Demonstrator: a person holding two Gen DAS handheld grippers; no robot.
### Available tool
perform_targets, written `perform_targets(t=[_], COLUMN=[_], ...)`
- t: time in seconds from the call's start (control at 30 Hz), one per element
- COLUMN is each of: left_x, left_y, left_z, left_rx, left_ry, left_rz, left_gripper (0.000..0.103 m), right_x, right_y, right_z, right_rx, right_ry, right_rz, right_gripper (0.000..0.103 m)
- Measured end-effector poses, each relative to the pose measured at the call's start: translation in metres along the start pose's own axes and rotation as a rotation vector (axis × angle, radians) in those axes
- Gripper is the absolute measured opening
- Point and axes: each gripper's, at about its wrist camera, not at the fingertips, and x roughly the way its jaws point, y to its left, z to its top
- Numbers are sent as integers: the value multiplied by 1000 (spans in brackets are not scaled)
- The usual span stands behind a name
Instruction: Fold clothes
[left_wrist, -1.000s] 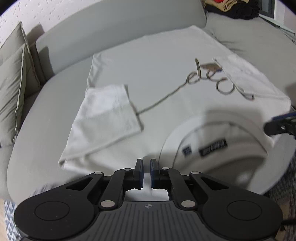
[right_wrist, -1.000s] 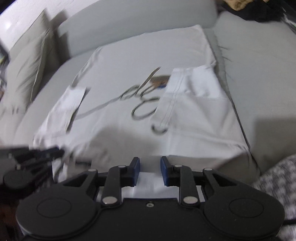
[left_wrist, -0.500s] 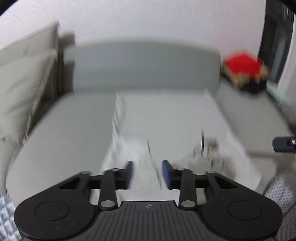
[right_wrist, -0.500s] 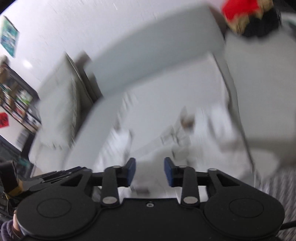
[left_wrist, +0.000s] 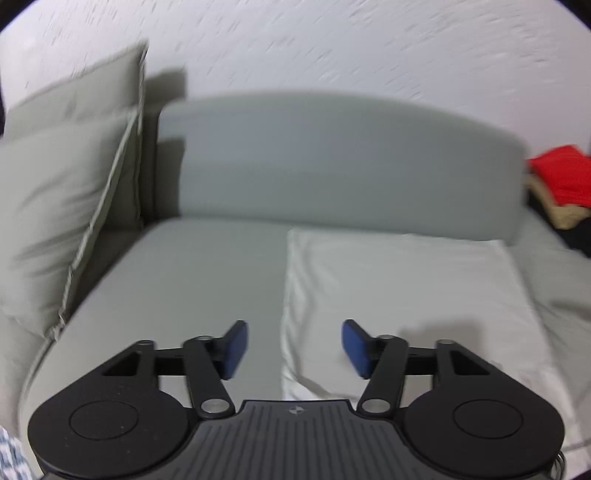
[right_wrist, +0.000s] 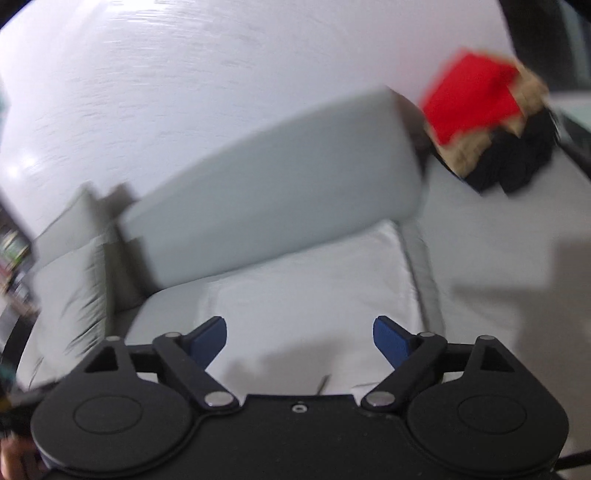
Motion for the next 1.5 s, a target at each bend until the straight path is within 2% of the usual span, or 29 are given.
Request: perform_targets(t=[0.07, 0.1, 0.13, 0.17, 0.2, 0.27, 0.33, 0.4, 0.47, 0.53, 0.57, 0.63, 0.7, 0.83, 0.87, 0.9, 0.93, 1.0, 1.1, 1.23, 1.4, 1.5], left_x=[40, 60, 79, 97, 116, 148, 179, 205, 228, 243, 249, 258, 268, 282, 284, 285, 284, 276, 251, 203, 119, 66], left_y=[10, 15, 19, 23, 26, 30, 35, 41, 43, 40, 38, 33, 26, 9, 5, 2, 0, -4, -2, 2, 7, 20], left_z=[6, 10, 15, 20, 26, 36, 44, 50, 55, 61, 64, 73, 83, 97, 100, 102, 103, 103, 102, 102, 88, 72], left_rx=[-37, -55, -74, -95, -121, -180, -250, -311, -336, -309, -291, -248, -207, -117, -97, -79, -63, -19, 9, 15, 22, -55], left_ry=[31, 44, 52, 58, 63, 66, 79, 99, 112, 112, 107, 95, 97, 101, 97, 92, 84, 48, -7, -71, -140, -174], left_rz=[3, -1, -8, -14, -15, -22, -63, -114, -145, -149, -151, -174, -199, -176, -165, -157, -154, -113, -78, -69, -66, -111], left_gripper=[67, 66, 65, 65, 65, 63, 59, 52, 34, 26, 26, 26, 26, 27, 21, 12, 3, 3, 3, 3, 3, 3], right_x=[37, 53, 70, 88, 105, 139, 170, 192, 206, 218, 224, 240, 255, 278, 283, 288, 292, 294, 281, 243, 169, 114], right_y=[-26, -39, -50, -59, -67, -81, -95, -106, -116, -128, -135, -144, -149, -141, -137, -133, -128, -117, -106, -96, -74, -64], right_z=[12, 17, 22, 26, 31, 39, 45, 51, 56, 63, 66, 73, 80, 92, 94, 94, 94, 90, 84, 79, 63, 47], right_rx=[87, 120, 138, 140, 143, 166, 202, 228, 249, 273, 282, 288, 278, 179, 143, 103, 62, -13, -58, -13, 57, 110], right_ry=[31, 38, 42, 44, 47, 54, 60, 51, 15, -11, -16, -6, 14, 19, 26, 37, 49, 54, 23, -46, -91, -92], right_rz=[-26, -34, -45, -58, -76, -88, -81, -80, -90, -92, -87, -67, -41, -32, -45, -63, -79, -104, -129, -129, -109, -97], right_gripper=[87, 81, 71, 44, 28, 28, 30, 54, 55, 55, 55, 49, 38, 36, 29, 19, 13, 8, 7, 7, 7, 7])
